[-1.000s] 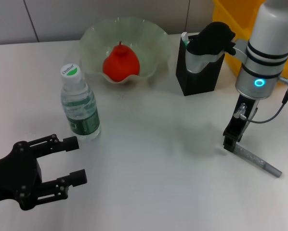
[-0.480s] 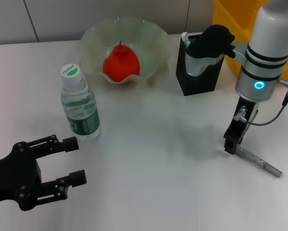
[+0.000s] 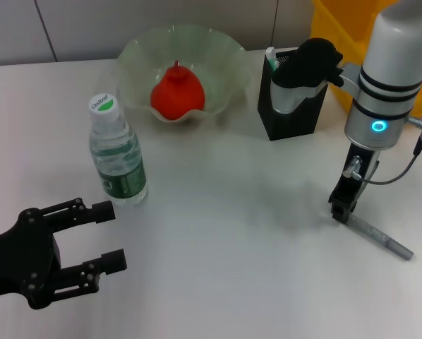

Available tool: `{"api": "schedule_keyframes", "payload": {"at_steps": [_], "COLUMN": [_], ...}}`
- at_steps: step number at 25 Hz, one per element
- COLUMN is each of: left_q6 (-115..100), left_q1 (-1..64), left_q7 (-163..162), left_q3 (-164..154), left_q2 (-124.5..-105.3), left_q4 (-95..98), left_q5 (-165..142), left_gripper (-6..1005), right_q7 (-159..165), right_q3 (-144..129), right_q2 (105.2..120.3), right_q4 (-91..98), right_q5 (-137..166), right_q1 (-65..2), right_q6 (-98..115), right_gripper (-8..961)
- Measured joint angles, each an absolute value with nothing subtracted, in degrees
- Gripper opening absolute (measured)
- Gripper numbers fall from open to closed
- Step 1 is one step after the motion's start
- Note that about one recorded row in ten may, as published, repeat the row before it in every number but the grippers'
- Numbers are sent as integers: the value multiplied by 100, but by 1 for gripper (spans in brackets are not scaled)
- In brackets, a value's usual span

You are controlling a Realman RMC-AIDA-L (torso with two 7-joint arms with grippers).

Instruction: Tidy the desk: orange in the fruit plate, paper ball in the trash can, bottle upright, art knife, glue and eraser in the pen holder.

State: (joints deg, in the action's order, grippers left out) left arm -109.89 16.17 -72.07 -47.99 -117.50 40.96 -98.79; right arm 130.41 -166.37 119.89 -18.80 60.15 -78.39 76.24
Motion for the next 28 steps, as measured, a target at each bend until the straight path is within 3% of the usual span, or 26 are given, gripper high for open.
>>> {"api": "schedule_keyframes", "payload": {"at_steps": [13,28], "left_q6": [-10981,-10996], "left_q1": [1617,1618], "left_q7": [-7207,-7217], "left_q3": [-4790,-4653], "left_q2": [-11750,-11733], "left_q4": [4096,4096], "left_q5": [-9867,-9850], "left_gripper": [728,728], "right_q7": [13058,12443], "right_q3": [-16638,-16638], "right_q2": [11988,11962], "right_q4": [-1807,-2554], "right_q5": [6145,4824], "right_q1": [-7840,-8198], "right_q6": [7572,7948], "right_gripper": [145,142]}}
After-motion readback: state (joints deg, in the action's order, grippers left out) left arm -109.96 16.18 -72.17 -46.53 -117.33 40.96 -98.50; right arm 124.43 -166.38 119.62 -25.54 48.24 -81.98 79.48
